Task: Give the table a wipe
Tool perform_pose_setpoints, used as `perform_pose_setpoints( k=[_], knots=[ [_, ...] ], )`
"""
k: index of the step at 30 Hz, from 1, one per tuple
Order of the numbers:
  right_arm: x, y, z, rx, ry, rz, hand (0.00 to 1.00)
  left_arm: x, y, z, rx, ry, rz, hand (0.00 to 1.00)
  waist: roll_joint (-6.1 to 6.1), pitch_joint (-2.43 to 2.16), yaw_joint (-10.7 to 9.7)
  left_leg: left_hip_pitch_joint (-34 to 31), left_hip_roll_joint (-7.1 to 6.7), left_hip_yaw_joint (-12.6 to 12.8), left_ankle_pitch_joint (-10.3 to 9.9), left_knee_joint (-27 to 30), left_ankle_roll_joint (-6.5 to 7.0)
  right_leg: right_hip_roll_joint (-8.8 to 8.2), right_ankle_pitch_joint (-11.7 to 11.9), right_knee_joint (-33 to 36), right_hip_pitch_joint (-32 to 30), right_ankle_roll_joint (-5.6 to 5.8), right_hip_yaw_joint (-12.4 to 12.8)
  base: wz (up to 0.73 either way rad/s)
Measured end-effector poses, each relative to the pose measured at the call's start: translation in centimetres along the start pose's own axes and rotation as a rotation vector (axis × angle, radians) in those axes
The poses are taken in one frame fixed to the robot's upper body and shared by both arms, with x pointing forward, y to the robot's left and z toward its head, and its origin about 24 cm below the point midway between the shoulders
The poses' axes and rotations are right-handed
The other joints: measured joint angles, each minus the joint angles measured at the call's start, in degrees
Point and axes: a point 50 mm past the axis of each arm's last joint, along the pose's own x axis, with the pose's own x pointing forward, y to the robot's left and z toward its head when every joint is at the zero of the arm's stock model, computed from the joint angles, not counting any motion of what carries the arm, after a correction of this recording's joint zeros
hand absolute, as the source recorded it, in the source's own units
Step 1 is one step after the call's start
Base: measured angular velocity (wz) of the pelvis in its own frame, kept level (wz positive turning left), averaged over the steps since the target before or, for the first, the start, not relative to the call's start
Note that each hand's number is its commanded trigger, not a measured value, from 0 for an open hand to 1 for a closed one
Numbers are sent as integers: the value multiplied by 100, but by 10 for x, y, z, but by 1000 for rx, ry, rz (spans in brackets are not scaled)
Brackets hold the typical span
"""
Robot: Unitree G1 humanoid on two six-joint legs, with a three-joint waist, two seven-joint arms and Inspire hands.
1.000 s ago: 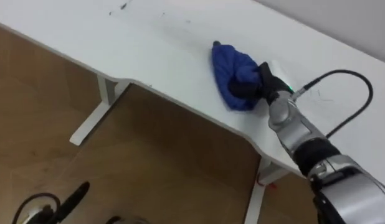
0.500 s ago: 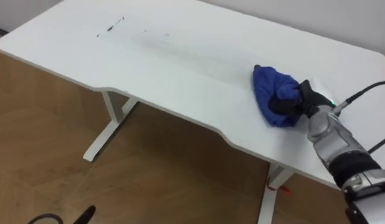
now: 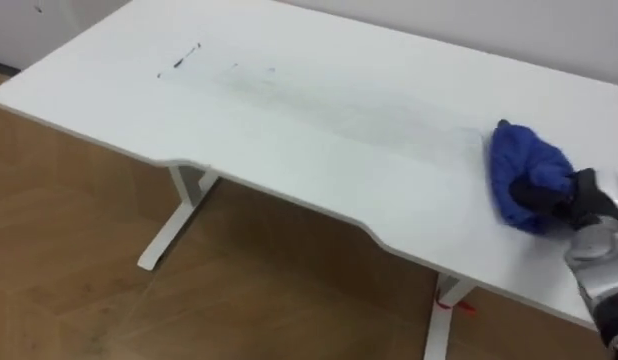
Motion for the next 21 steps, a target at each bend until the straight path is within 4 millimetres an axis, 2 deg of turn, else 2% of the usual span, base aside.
perform_pose_setpoints(
  k=[2,4,5,7,9,10,11,12,14,15,16,17,19,21],
  knots=[
    [-2,-9,-37,5,118,-28,100,0,-1,-5,-1,13,1,0,-28,-12,-130,80,0,2,-49,14,67,16,173,-136,89,-25,-4,-20],
    [-6,-11,-54,-8,165,-40,100,0,0,-5,-10,10,3,0,-39,-18,-207,106,7,2,-81,69,99,30,248,-175,108,-49,8,-19],
    [-6,-11,-56,-12,170,-42,100,0,0,-5,-15,8,3,0,-32,-12,-236,109,11,2,-106,113,105,33,253,-175,107,-55,15,-38],
    [-6,-10,-53,-31,167,-42,100,0,-1,0,-20,-10,-2,0,63,38,-206,185,14,-102,-244,255,119,76,261,-177,98,-59,111,-64],
    [-6,-8,-42,-129,120,-42,100,0,-1,5,-21,-30,-2,0,173,38,-128,190,11,-293,-325,271,87,223,287,-177,6,-107,110,-64],
    [-7,-5,-30,-205,68,-44,100,1,-2,8,-17,-34,-8,0,221,43,-35,180,0,-384,-334,278,100,317,305,-164,-86,-160,224,-63],
    [-9,1,-16,-289,4,-43,100,1,-3,11,-11,-35,-11,0,170,23,83,189,-5,-407,-332,259,105,336,265,-159,-206,-202,307,-64],
    [-10,6,-6,-333,-39,-36,100,1,-3,10,-3,-32,-13,0,216,24,122,195,-6,-427,-326,249,113,341,263,-154,-242,-184,333,-60],
    [-22,32,42,-493,-241,-17,100,1,-7,7,10,-16,-23,0,201,46,254,222,-72,-628,-296,172,133,378,360,-163,-291,-145,366,-29],
    [-27,39,56,-525,-299,-18,100,1,-7,8,10,-17,-25,0,184,47,260,203,-86,-686,-283,171,132,394,367,-162,-297,-157,365,15],
    [-37,49,81,-573,-398,-25,100,1,-8,8,20,-16,-29,0,158,44,295,196,-108,-753,-259,163,126,415,367,-166,-301,-163,365,26],
    [-46,58,102,-606,-479,-29,100,0,-9,11,44,-17,-33,0,151,45,419,200,-148,-840,-246,131,124,424,378,-161,-278,-184,358,28],
    [-56,66,121,-638,-564,-19,100,0,-12,16,80,-27,-42,0,124,58,561,208,-247,-1048,-190,71,157,470,358,-229,-168,-245,359,50],
    [-64,74,131,-635,-600,15,100,-1,-17,17,110,-30,-57,0,131,68,756,265,-339,-1161,-156,-6,190,478,337,-333,-29,-240,350,50]
  ],
)
